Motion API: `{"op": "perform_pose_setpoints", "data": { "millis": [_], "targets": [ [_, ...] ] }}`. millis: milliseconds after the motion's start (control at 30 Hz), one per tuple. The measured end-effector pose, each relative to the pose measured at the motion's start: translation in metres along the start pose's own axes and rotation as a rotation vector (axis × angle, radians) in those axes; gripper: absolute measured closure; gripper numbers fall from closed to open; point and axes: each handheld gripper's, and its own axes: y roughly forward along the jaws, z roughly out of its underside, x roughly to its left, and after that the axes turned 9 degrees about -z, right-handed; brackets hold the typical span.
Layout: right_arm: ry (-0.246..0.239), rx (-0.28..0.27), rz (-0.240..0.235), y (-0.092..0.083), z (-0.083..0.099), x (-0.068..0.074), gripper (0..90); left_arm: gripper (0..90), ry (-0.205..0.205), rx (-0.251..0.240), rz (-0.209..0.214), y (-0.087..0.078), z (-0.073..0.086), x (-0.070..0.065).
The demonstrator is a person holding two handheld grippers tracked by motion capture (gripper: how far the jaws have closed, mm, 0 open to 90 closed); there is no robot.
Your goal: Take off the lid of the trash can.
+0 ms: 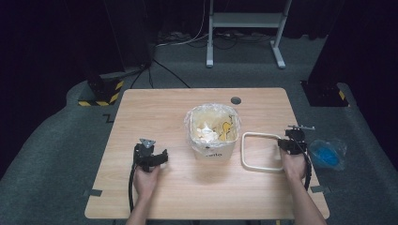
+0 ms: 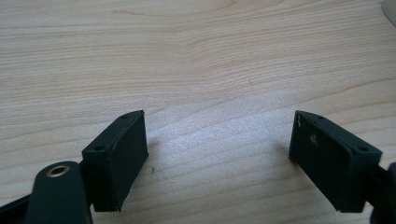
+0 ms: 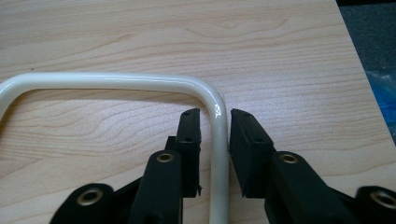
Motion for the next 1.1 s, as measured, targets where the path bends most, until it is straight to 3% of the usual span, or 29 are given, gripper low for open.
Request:
{"op": "perform_pose_setpoints", "data": {
  "millis": [400, 800, 1100],
  "targets": [
    [0.027, -0.032, -0.053, -0.008, 0.002, -0.001, 58.5, 19.2, 0.0, 0.0, 0.0, 0.0, 0.0, 0.0],
    [0.002, -0.057, -0.079, -0.025, 0.006, 0.007, 53.3, 19.4, 0.0, 0.0, 0.0, 0.0, 0.0, 0.0],
    [-0.042, -0.077, -0.101, -0.032, 0.006, 0.016, 52.7, 19.4, 0.0, 0.0, 0.0, 0.0, 0.0, 0.0]
  ]
}}
